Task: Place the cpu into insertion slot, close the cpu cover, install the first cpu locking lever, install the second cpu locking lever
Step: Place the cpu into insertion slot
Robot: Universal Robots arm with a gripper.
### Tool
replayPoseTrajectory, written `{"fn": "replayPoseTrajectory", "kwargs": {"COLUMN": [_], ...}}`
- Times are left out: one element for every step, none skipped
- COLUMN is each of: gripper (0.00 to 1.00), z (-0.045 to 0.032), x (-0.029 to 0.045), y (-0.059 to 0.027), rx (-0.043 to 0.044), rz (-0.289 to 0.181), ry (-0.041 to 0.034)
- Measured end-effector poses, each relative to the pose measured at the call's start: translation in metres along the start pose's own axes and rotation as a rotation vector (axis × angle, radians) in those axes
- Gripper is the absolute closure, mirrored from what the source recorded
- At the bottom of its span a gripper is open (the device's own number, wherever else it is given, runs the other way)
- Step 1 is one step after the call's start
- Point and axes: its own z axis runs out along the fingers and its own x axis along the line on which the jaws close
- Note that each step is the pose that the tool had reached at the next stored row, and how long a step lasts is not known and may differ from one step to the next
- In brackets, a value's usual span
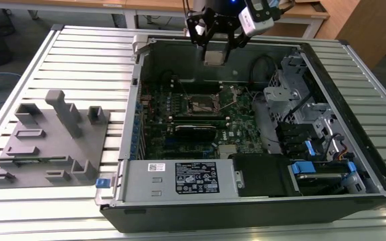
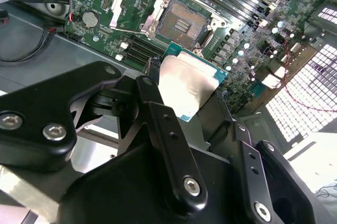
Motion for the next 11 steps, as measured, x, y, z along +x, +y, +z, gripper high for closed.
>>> {"fn": "replayPoseTrajectory", "kwargs": {"gripper": [0.46, 0.46, 0.46, 0.46, 0.46, 0.46, 0.46, 0.46, 0.46, 0.46, 0.46], "z": [0.0003, 0.0006, 0.001, 0.0015, 0.0021, 0.0027, 0.0033, 0.0037, 0.0041, 0.0045, 0.0048], "x": [0.0, 0.0, 0.0, 0.0, 0.0, 0.0, 0.0, -0.0001, -0.0001, -0.0001, -0.0001], "y": [-0.0001, -0.0001, -0.0001, -0.0002, -0.0003, -0.0003, -0.0003, -0.0004, -0.0004, -0.0004, -0.0005], "rx": [0.0001, 0.0002, 0.0002, 0.0002, 0.0002, 0.0002, 0.0003, 0.0003, 0.0003, 0.0003, 0.0003], "rz": [0.0, 0.0, 0.0, 0.0, 0.0, 0.0, 0.0, 0.0, 0.0, 0.0, 0.0], "ry": [0.0001, 0.0001, 0.0001, 0.0001, 0.0001, 0.0001, 0.0001, 0.0001, 0.0001, 0.0001, 0.0002]}}
